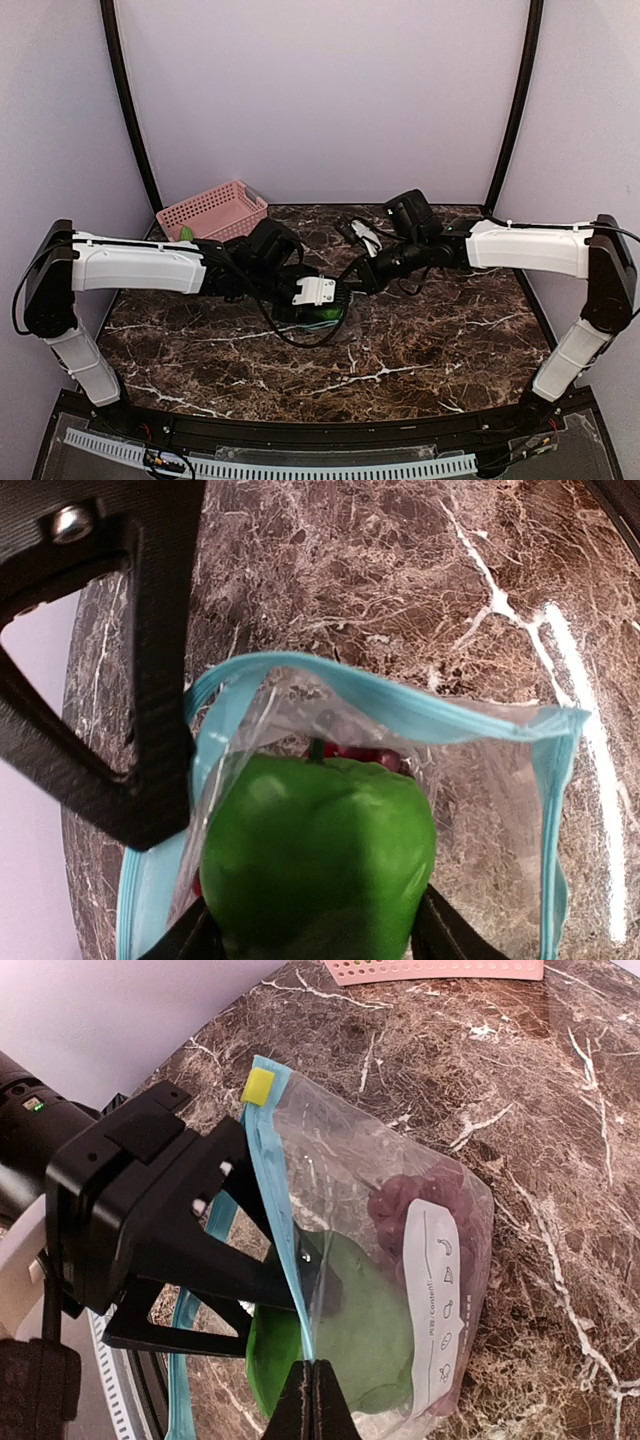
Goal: Open the zip-top bag and remove the fake food
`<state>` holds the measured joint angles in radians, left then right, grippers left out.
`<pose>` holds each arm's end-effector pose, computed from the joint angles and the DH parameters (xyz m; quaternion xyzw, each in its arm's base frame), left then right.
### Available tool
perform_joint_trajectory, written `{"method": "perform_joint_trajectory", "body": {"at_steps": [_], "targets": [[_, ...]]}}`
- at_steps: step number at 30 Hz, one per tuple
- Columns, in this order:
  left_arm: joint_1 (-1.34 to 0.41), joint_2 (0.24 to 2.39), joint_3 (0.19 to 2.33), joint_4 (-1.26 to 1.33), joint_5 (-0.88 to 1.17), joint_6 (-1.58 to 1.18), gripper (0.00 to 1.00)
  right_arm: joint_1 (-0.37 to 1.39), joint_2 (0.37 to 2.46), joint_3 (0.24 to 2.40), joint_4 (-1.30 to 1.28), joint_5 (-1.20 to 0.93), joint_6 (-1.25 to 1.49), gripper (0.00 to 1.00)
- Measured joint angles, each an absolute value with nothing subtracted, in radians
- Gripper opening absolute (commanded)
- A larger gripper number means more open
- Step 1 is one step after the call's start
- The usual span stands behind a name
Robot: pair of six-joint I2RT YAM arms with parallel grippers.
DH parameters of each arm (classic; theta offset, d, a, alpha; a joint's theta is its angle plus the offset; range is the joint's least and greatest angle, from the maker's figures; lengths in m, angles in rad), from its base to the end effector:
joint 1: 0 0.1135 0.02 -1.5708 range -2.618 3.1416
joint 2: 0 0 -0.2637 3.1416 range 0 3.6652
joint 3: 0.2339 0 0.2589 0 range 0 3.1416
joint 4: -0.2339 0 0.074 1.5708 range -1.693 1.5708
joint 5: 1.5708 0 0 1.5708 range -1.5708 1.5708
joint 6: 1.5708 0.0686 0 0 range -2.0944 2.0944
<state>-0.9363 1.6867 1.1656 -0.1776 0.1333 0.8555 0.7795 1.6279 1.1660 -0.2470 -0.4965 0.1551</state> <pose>0.2342 -0.3336 0.2108 0.7237 0.5431 -0.0773 0.4186 0.2539 0.2968 0.2308 -0.3682 0.8066 0.3817 0.2610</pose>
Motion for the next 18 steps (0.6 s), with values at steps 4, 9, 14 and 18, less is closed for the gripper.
{"method": "perform_joint_trajectory", "body": {"at_steps": [4, 9, 14, 18], "targets": [[-0.920, 1.642, 1.123, -0.150, 0.137, 0.852, 0.43, 0.776, 1.614, 1.155, -0.249, -0.492, 0.155, 0.00], [-0.894, 1.583, 1.083, -0.119, 0.168, 0.836, 0.43, 0.769, 1.607, 1.149, -0.248, -0.480, 0.155, 0.00], [-0.877, 1.515, 1.003, -0.032, 0.242, 0.802, 0.43, 0.760, 1.607, 1.143, -0.249, -0.474, 0.155, 0.00], [-0.865, 1.474, 0.970, 0.053, 0.314, 0.744, 0.43, 0.758, 1.607, 1.143, -0.250, -0.473, 0.155, 0.00]]}}
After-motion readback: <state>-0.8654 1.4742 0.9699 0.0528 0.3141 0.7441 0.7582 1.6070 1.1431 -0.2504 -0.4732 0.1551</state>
